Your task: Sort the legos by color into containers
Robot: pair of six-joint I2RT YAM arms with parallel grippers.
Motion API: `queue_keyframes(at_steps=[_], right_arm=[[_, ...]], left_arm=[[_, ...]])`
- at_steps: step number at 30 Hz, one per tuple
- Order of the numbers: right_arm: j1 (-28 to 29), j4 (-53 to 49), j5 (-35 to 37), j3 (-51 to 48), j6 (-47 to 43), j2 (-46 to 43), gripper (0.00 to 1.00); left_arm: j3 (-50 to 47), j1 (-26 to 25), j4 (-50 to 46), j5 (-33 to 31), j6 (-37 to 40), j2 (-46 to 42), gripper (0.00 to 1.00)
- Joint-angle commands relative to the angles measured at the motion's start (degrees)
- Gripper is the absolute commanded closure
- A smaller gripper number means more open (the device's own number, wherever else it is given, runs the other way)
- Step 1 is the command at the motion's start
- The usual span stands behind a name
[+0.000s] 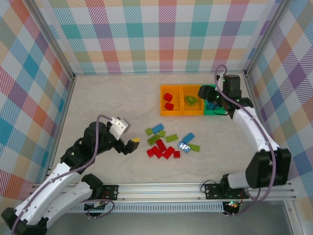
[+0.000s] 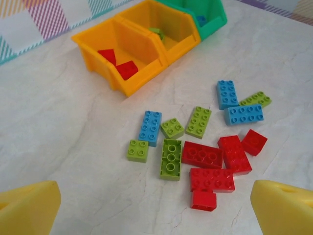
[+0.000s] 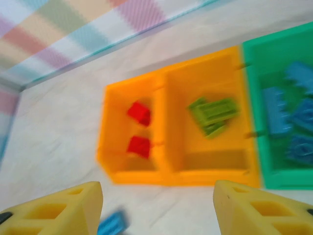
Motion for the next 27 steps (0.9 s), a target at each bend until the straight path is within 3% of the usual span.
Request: queue_keyframes(at_steps=[1,7,11,14,18,27], right_arm=[[7.2,-5.3,-5.0,-1.3,-1.0,-5.8,0.38],[15.5,-12.2,-9.4,-0.8,-2.5,-9.2,0.37],[17.9,-16.9,-10.7,0.7,-4.2,-8.1,0.36],[18.3,-17.2,-10.9,-0.4,-4.3,-8.4,0.34],[18.4,-16.5,-10.2,-2.8,-3.5,-9.9,0.26],[18.4,-21.3,-7.2,-4.0,-4.1,-14.4,0.23]], left_arm=[[6.9,-0.3,-3.9,-4.4,-18.3,7.2,0.00],[9.5,-0.5,-1.3,-8.3,-41.3,23.6,0.00],[8.4,-1.2,6.4,-9.3,-47.9,32.7,0.03],[8.5,-1.6,9.8,-8.6,-47.4,39.1,0.06],[12.0,-2.3,11.4,-5.7,-40.4,48.2,0.12],[20.5,-2.3,5.7,-9.8,-32.4,60.7,0.26]])
